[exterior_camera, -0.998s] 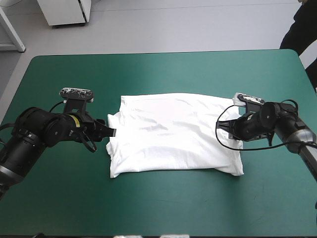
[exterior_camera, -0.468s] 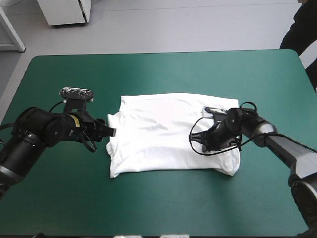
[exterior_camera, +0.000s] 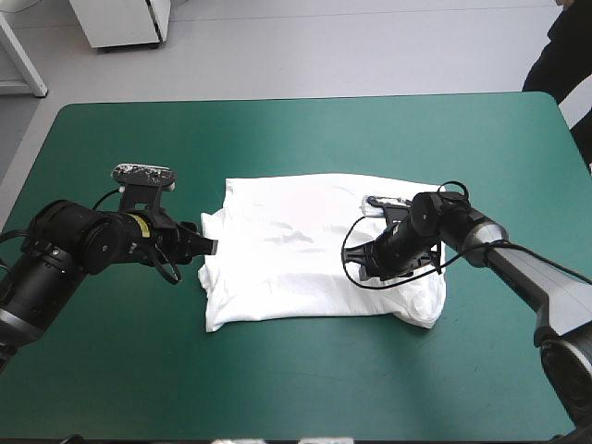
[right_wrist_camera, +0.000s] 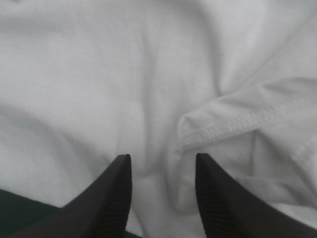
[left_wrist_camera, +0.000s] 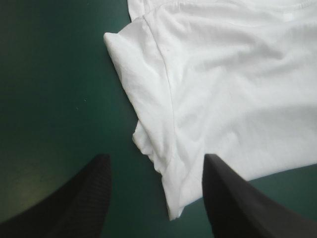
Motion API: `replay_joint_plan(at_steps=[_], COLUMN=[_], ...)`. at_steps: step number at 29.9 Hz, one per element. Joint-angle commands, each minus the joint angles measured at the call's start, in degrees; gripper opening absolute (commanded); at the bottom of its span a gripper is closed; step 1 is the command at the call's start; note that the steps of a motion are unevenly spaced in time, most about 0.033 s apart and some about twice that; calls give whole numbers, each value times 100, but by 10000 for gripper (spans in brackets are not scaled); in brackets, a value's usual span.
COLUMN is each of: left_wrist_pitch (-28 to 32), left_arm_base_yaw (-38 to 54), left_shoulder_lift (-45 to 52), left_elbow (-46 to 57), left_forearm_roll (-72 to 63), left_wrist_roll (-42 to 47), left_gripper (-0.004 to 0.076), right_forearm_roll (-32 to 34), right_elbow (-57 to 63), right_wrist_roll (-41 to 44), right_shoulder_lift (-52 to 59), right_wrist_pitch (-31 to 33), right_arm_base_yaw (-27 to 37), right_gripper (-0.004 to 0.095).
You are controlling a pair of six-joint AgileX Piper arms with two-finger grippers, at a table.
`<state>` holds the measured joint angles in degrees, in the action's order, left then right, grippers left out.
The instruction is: Fold the cloth
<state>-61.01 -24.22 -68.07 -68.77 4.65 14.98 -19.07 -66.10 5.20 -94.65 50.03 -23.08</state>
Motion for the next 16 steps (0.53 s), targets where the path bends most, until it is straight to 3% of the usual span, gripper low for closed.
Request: replay_joint_plan(at_steps=[1,8,16], left_wrist_pitch=[143,-299,-254], left_arm_base_yaw=[-15,-15,-257], left_shoulder_lift=[99,99,39], left_elbow=[-189,-134,768], left_forearm_roll=[-32,-32,-133], left_wrist_roll=[55,180,675], left_gripper=[401,401,401], right_forearm_roll=[509,1795,2036], right_elbow=[-225,-21,966], right_wrist_roll=[293,1038,1551], right_shoulder_lift=[734,1910,3110], right_wrist_pitch=[183,825,1214], right_arm_base_yaw=[-11,-11,14], right_gripper=[453,451,446])
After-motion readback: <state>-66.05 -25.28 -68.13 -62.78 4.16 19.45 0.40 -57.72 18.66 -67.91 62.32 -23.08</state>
